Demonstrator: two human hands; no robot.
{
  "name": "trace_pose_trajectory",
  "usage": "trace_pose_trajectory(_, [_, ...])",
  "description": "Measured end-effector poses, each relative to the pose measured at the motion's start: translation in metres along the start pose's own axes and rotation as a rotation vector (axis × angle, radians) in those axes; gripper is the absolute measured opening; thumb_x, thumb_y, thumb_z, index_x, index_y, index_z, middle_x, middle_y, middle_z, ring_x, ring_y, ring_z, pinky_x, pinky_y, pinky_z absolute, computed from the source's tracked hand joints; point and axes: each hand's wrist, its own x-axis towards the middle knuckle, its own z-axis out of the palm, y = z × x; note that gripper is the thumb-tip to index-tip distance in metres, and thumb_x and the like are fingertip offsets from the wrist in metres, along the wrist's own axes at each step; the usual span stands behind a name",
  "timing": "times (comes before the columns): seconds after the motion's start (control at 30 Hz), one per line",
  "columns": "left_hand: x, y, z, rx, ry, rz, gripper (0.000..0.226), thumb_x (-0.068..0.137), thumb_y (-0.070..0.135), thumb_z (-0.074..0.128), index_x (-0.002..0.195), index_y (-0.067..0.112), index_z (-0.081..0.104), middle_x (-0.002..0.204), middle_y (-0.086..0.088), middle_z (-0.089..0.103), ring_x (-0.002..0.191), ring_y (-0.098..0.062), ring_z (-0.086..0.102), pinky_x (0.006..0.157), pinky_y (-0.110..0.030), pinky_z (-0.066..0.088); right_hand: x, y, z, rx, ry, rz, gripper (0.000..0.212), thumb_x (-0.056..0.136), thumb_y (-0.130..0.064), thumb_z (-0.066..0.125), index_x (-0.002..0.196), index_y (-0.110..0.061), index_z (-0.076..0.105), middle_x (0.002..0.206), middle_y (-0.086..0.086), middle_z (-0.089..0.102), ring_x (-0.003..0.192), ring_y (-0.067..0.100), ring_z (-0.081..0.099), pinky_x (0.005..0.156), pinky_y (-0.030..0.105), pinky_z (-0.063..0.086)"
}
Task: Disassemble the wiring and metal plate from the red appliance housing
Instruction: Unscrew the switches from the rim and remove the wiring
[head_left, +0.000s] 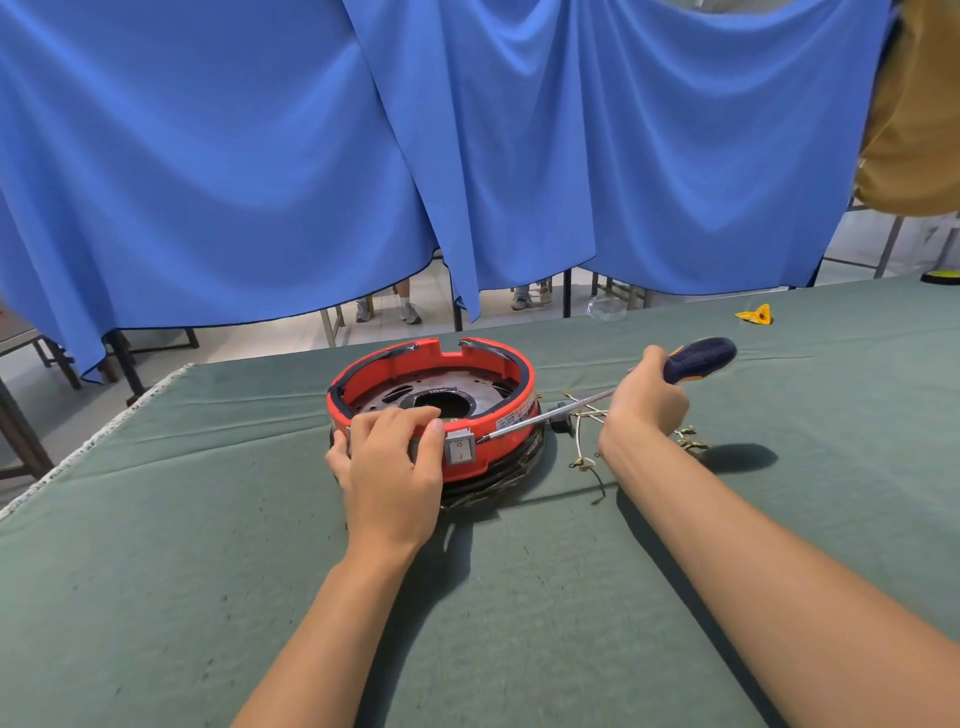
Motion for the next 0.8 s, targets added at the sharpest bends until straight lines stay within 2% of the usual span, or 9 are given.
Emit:
trace_pose_trajectory(0.13, [-0.001, -0.001, 0.000, 0.013, 0.009, 0.006, 0.020, 0.086, 0.039, 0.044, 0.089, 0.032, 0.062, 0.091, 0.022, 0.053, 0.099, 0.001, 0.037, 0.105, -0.057, 0.022, -0.002, 0.008, -0.012, 0.021, 0.050, -0.004, 0.033, 0.088, -0.038, 0.047, 0.064, -0.016, 0.049, 0.061, -0.005, 0.052, 0.054, 0.014, 0.048, 0.050, 0.032, 0.032])
trace_pose_trajectory(0.23, [-0.001, -0.003, 0.001, 0.034, 0.008, 0.014, 0.013, 0.091, 0.034, 0.049, 0.089, 0.032, 0.061, 0.089, 0.022, 0.052, 0.098, 0.001, 0.036, 0.105, -0.057, 0.023, -0.002, 0.012, -0.017, 0.039, 0.069, 0.023, 0.031, 0.089, -0.039, 0.046, 0.074, -0.013, 0.053, 0.065, -0.005, 0.053, 0.056, 0.013, 0.048, 0.051, 0.031, 0.033])
trace_pose_trajectory(0.43, [-0.001, 0.001, 0.001, 0.081, 0.001, 0.027, 0.032, 0.088, 0.040, 0.039, 0.092, 0.027, 0.068, 0.093, 0.019, 0.056, 0.100, -0.003, 0.038, 0.102, -0.057, 0.024, 0.000, 0.015, -0.020, 0.011, 0.045, 0.022, 0.031, 0.090, -0.040, 0.046, 0.085, -0.012, 0.056, 0.067, -0.005, 0.054, 0.058, 0.012, 0.050, 0.049, 0.029, 0.034])
trace_pose_trajectory(0.53, [-0.001, 0.002, 0.001, 0.081, 0.005, 0.025, 0.033, 0.088, 0.040, 0.039, 0.092, 0.026, 0.068, 0.093, 0.018, 0.059, 0.099, -0.003, 0.038, 0.103, -0.056, 0.024, 0.000, 0.015, -0.021, 0.001, 0.037, 0.012, 0.031, 0.091, -0.040, 0.046, 0.082, -0.012, 0.055, 0.068, -0.004, 0.055, 0.059, 0.013, 0.050, 0.055, 0.031, 0.037])
trace_pose_trajectory(0.63, [-0.001, 0.002, 0.001, 0.086, 0.001, 0.026, 0.033, 0.088, 0.040, 0.039, 0.092, 0.026, 0.069, 0.094, 0.017, 0.060, 0.102, -0.006, 0.040, 0.103, -0.055, 0.024, -0.001, 0.015, -0.021, 0.012, 0.035, 0.011, 0.029, 0.091, -0.039, 0.046, 0.077, -0.015, 0.053, 0.068, -0.004, 0.055, 0.059, 0.012, 0.051, 0.052, 0.029, 0.036])
trace_pose_trajectory(0.8, [0.000, 0.004, 0.002, 0.019, 0.019, -0.023, 0.029, 0.085, 0.038, 0.040, 0.087, 0.028, 0.067, 0.090, 0.019, 0.057, 0.098, -0.002, 0.035, 0.105, -0.056, 0.020, -0.004, 0.015, -0.022, 0.000, 0.057, 0.004, 0.031, 0.092, -0.038, 0.045, 0.089, -0.010, 0.057, 0.069, -0.005, 0.055, 0.059, 0.010, 0.050, 0.048, 0.026, 0.033])
